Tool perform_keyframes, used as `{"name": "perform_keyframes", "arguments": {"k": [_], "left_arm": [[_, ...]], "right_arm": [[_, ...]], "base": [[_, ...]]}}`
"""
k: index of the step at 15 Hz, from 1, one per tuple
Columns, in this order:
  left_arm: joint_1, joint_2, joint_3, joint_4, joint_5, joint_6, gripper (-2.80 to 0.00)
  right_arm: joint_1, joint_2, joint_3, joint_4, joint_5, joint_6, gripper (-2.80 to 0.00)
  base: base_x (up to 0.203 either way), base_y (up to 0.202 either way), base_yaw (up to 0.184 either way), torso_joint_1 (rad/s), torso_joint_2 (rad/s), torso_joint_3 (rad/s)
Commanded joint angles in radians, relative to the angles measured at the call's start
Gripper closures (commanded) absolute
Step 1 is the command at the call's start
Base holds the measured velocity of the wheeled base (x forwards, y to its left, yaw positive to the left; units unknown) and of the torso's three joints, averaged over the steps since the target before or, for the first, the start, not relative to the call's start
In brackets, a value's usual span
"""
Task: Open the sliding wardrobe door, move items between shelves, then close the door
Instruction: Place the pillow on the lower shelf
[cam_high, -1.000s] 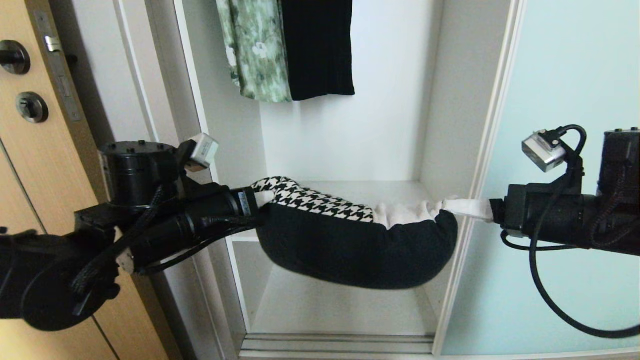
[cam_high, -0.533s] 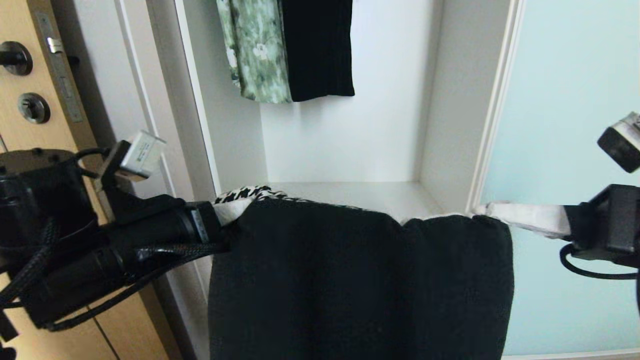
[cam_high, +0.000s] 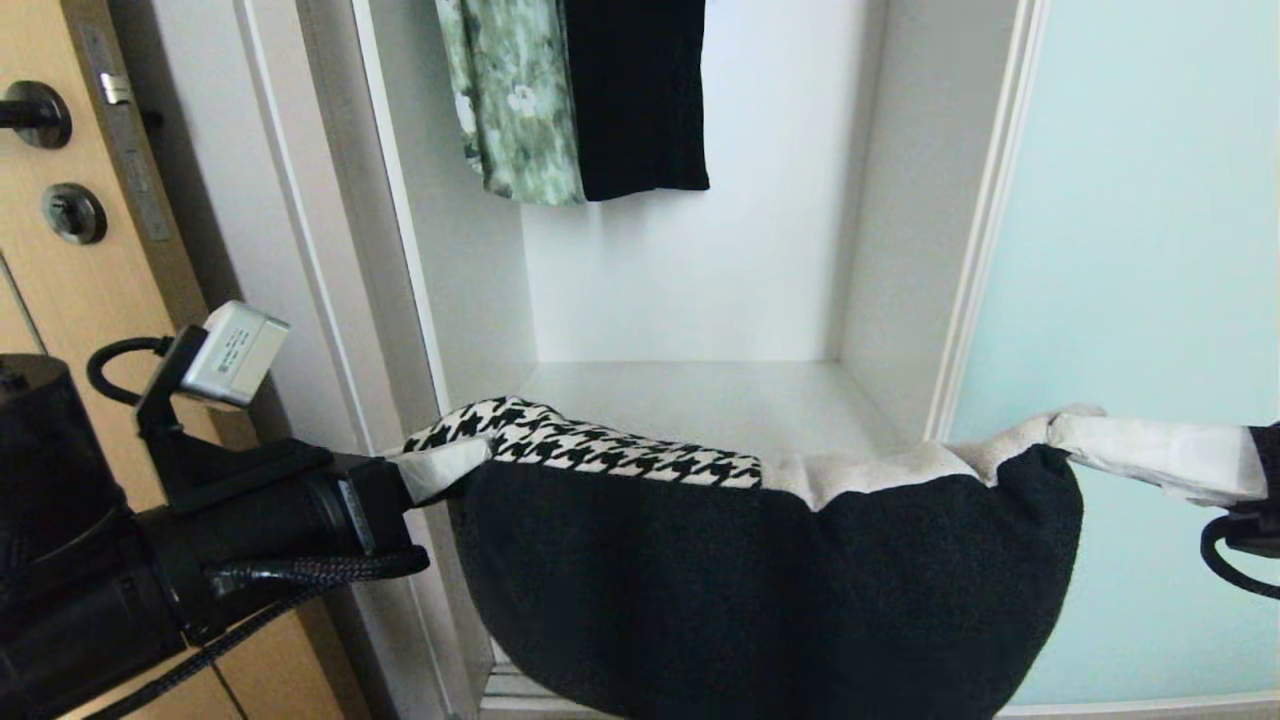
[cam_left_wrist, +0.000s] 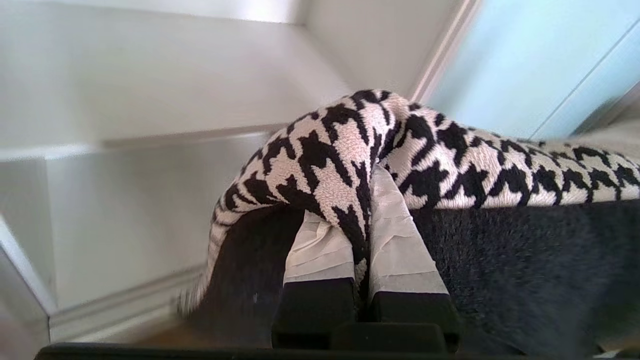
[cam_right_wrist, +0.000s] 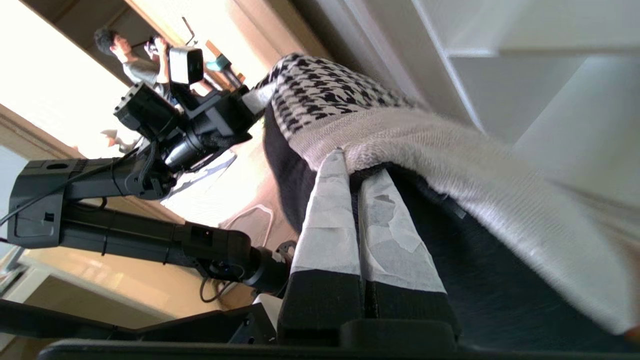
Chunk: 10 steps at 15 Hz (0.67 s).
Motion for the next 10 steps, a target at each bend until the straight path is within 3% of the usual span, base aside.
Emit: {"name": "perform_keyframes", "arguments": {"k": [1,10], "left_arm": [[-0.001,0.021,-0.002,-0.01,0.002,-0.002,0.0],[-0.001,0.023,-0.018,-0.009,-0.004,-0.005,0.0]], "right_arm": [[0.011,0.013,0.003,-0.004,0.005,0.005,0.0],[0.013,0.004,0.015,-0.006,0.005,0.031,0.0]], "base": [[-0.174,0.0,0.002,0.004,0.0,-0.002],[-0.197,0.0,0.0,0.002,0.0,0.004]]}}
